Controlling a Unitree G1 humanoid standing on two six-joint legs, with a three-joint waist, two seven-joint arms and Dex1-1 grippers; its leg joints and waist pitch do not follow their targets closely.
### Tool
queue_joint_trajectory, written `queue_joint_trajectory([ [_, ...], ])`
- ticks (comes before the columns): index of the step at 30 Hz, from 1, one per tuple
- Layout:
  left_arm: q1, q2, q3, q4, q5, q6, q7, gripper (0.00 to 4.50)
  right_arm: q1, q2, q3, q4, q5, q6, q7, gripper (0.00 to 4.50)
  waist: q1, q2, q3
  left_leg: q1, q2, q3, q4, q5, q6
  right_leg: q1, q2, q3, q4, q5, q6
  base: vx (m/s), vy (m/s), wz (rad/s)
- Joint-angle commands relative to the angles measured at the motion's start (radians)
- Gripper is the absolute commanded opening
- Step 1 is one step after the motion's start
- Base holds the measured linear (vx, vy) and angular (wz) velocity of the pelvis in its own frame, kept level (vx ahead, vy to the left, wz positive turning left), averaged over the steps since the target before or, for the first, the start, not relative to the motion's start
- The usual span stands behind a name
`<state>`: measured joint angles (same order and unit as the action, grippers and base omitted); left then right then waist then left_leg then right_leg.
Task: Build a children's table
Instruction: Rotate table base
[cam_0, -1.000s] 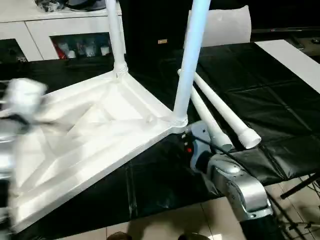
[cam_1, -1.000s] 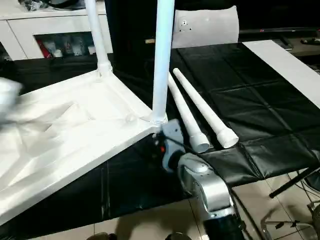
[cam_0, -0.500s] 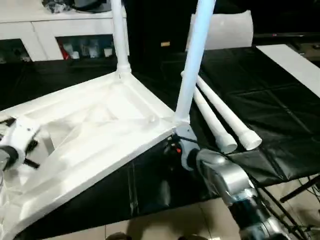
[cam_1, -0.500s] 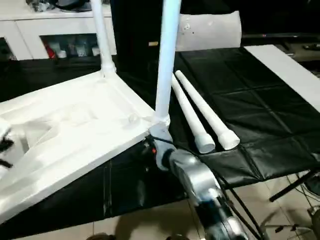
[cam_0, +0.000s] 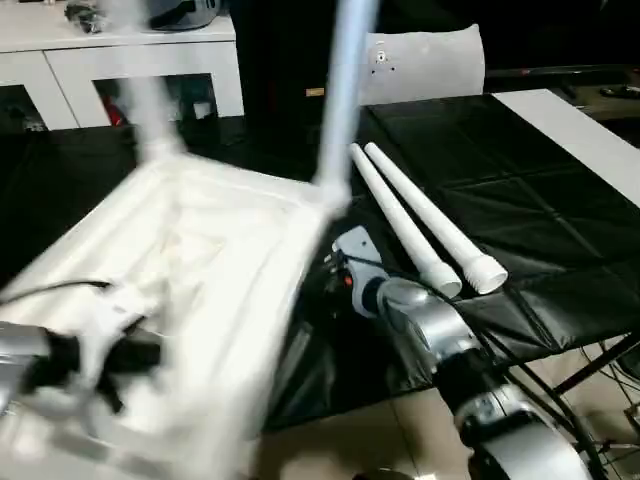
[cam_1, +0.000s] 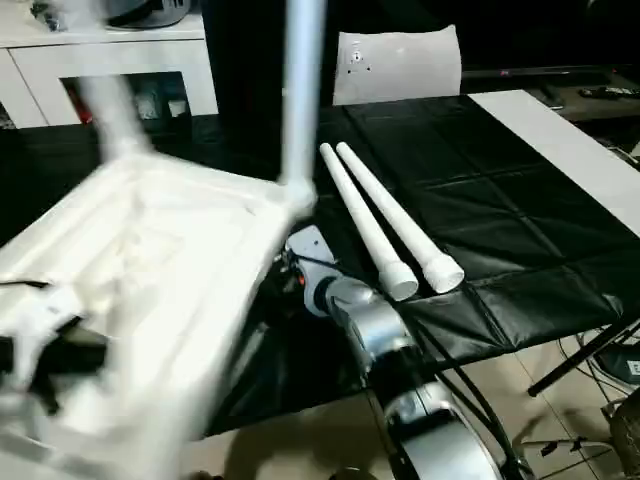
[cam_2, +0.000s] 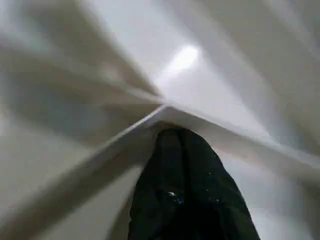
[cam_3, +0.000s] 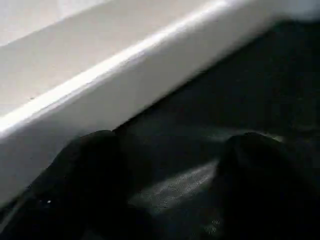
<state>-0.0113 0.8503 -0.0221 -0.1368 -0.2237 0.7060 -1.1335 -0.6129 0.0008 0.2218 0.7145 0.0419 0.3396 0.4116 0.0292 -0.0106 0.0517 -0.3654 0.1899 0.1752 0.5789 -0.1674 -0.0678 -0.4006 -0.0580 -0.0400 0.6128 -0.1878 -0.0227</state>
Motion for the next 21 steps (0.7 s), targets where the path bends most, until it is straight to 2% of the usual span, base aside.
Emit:
queue_joint_trajectory([
  [1, -0.033, -0.033, -0.036, -0.081, -0.077, -0.001, -0.044, 0.04, -0.023, 0.062, 0.030, 0.019, 0.013, -0.026, 0.027, 4.50, 0.000, 0.026, -0.048, 0.024, 0.032, -0.017, -0.076, -0.391, -0.061, 0.022, -0.066, 0.046, -0.080, -0.342, -0.168, 0.000, 0.000, 0.00],
  [2, -0.060, -0.058, -0.043, -0.067, -0.065, -0.008, -0.023, 0.04, -0.027, 0.067, 0.031, 0.027, 0.011, -0.031, 0.025, 4.50, -0.001, 0.024, -0.050, 0.020, 0.032, -0.017, -0.077, -0.373, -0.058, 0.026, -0.064, 0.045, -0.076, -0.314, -0.167, 0.000, 0.000, 0.00],
  [4, -0.088, -0.080, -0.053, -0.048, -0.048, -0.021, -0.003, 0.04, -0.034, 0.072, 0.029, 0.040, 0.008, -0.042, 0.025, 4.50, -0.001, 0.025, -0.053, 0.023, 0.032, -0.014, -0.073, -0.356, -0.056, 0.024, -0.063, 0.046, -0.076, -0.292, -0.165, 0.000, 0.000, 0.00],
  [5, -0.168, -0.142, -0.076, 0.028, 0.017, -0.070, 0.074, 0.04, -0.047, 0.081, 0.022, 0.063, 0.000, -0.064, 0.019, 4.50, 0.002, 0.024, -0.056, 0.017, 0.029, -0.012, -0.072, -0.320, -0.052, 0.030, -0.063, 0.046, -0.072, -0.248, -0.171, 0.000, 0.000, 0.00],
  [6, -0.221, -0.179, -0.087, 0.100, 0.068, -0.122, 0.135, 0.04, -0.054, 0.083, 0.017, 0.070, -0.003, -0.073, 0.012, 4.50, 0.000, 0.021, -0.053, 0.018, 0.028, -0.009, -0.071, -0.321, -0.051, 0.028, -0.059, 0.046, -0.076, -0.256, -0.164, 0.000, 0.000, 0.00],
  [7, -0.279, -0.211, -0.098, 0.190, 0.130, -0.183, 0.207, 0.04, -0.059, 0.082, 0.014, 0.071, -0.007, -0.081, 0.002, 4.50, 0.007, 0.022, -0.055, 0.031, 0.028, -0.005, -0.065, -0.339, -0.055, 0.021, -0.059, 0.047, -0.080, -0.274, -0.162, 0.000, 0.000, 0.00],
  [9, -0.330, -0.230, -0.113, 0.271, 0.179, -0.241, 0.260, 0.04, -0.067, 0.079, 0.010, 0.074, -0.013, -0.091, -0.007, 4.50, 0.008, 0.019, -0.054, 0.016, 0.024, -0.014, -0.070, -0.327, -0.059, 0.036, -0.063, 0.043, -0.081, -0.335, -0.120, 0.000, 0.000, 0.00],
  [10, -0.358, -0.236, -0.119, 0.315, 0.199, -0.266, 0.296, 0.04, -0.073, 0.078, 0.002, 0.080, -0.012, -0.098, -0.009, 4.50, 0.009, 0.024, -0.056, 0.015, 0.025, -0.017, -0.070, -0.330, -0.060, 0.039, -0.066, 0.042, -0.079, -0.341, -0.114, 0.000, 0.000, 0.00],
  [11, -0.375, -0.239, -0.123, 0.340, 0.208, -0.281, 0.318, 0.04, -0.078, 0.078, -0.003, 0.086, -0.011, -0.102, -0.009, 4.50, 0.003, 0.021, -0.056, 0.012, 0.025, -0.021, -0.071, -0.331, -0.063, 0.039, -0.068, 0.042, -0.080, -0.356, -0.109, 0.000, 0.000, 0.00],
  [13, -0.422, -0.240, -0.143, 0.425, 0.250, -0.338, 0.380, 0.04, -0.082, 0.071, -0.020, 0.080, -0.010, -0.106, -0.019, 4.50, 0.003, 0.029, -0.060, 0.021, 0.028, -0.018, -0.066, -0.329, -0.053, 0.029, -0.067, 0.044, -0.082, -0.326, -0.136, 0.000, 0.000, 0.00],
  [15, -0.459, -0.238, -0.161, 0.502, 0.290, -0.394, 0.436, 0.04, -0.083, 0.061, -0.030, 0.072, -0.017, -0.119, -0.034, 4.50, 0.004, 0.026, -0.064, 0.013, 0.030, -0.017, -0.068, -0.279, -0.053, 0.035, -0.062, 0.041, -0.068, -0.209, -0.164, 0.000, 0.000, 0.00],
  [16, -0.459, -0.238, -0.161, 0.502, 0.290, -0.395, 0.437, 0.04, -0.083, 0.061, -0.030, 0.072, -0.017, -0.119, -0.034, 4.50, 0.007, 0.027, -0.064, 0.016, 0.028, -0.016, -0.067, -0.283, -0.049, 0.034, -0.060, 0.039, -0.069, -0.205, -0.165, 0.000, 0.000, 0.00],
  [18, -0.514, -0.256, -0.160, 0.641, 0.349, -0.497, 0.511, 0.04, -0.085, 0.042, -0.058, 0.041, -0.019, -0.128, -0.051, 4.50, 0.009, 0.028, -0.066, 0.017, 0.027, -0.014, -0.064, -0.278, -0.047, 0.038, -0.058, 0.040, -0.070, -0.175, -0.161, 0.000, 0.000, 0.00],
  [21, -0.525, -0.269, -0.139, 0.681, 0.350, -0.546, 0.534, 0.04, -0.078, 0.019, -0.071, -0.015, -0.020, -0.127, -0.059, 4.50, 0.010, 0.027, -0.070, 0.010, 0.032, -0.017, -0.063, -0.236, -0.052, 0.045, -0.065, 0.039, -0.057, -0.103, -0.174, 0.000, 0.000, 0.00],
])
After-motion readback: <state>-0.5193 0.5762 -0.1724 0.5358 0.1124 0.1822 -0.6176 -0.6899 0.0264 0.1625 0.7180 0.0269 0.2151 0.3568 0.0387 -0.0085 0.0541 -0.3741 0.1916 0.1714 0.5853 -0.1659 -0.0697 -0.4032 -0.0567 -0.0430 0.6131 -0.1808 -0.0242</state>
